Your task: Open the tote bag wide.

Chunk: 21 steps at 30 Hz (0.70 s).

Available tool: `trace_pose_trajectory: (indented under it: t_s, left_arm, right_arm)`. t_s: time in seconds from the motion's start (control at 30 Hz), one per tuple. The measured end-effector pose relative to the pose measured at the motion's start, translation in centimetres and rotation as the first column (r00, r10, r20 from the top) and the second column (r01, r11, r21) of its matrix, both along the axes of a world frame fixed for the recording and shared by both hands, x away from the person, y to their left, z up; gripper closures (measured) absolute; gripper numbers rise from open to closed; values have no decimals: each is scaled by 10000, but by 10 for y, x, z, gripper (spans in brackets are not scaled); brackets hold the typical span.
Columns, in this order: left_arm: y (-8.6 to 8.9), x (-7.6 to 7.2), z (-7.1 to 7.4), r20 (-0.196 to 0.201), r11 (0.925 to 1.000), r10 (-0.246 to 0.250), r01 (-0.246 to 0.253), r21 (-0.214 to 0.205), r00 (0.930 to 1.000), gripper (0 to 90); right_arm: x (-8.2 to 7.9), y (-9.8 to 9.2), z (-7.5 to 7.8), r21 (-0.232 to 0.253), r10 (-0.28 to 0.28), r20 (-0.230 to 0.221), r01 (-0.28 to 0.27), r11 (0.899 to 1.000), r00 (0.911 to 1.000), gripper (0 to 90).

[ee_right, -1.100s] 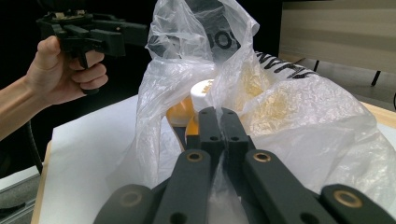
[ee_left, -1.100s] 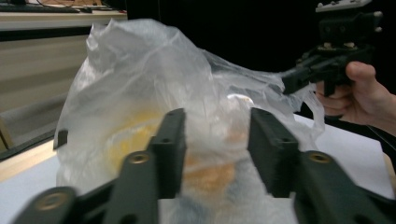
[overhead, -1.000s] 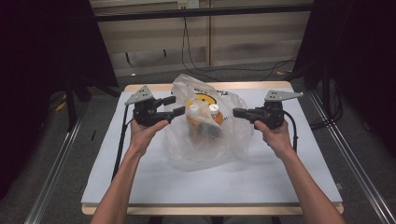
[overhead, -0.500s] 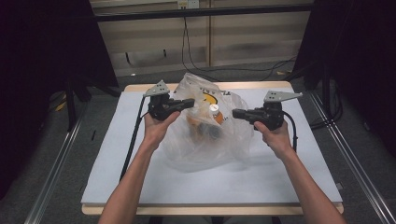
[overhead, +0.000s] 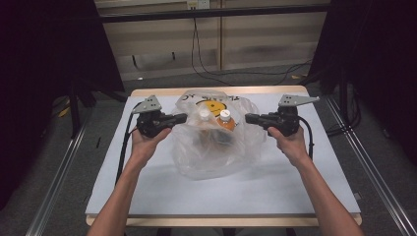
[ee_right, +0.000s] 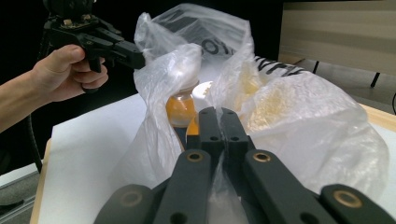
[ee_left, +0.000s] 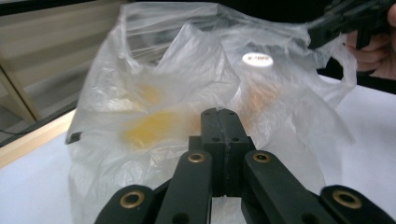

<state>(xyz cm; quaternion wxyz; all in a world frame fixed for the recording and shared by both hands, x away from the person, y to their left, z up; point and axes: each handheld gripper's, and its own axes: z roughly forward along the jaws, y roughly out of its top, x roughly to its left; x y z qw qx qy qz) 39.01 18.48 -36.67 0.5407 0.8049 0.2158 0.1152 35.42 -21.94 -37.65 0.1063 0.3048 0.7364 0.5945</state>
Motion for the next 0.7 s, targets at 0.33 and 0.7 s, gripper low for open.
trace_pose_trajectory:
  t_s: [0.33, 0.7]
  left_arm:
    - [23, -1, -42, -806, 9979, 366, -321, 571, 9961, 900]
    - [28, 0, -72, -1477, 9917, 492, -307, 1245, 9878, 900]
  right_arm:
    - [5, -6, -11, -426, -398, -249, 387, 9983, 9989, 899]
    - [13, -11, -40, -1200, -729, -942, 614, 9909, 9929, 899]
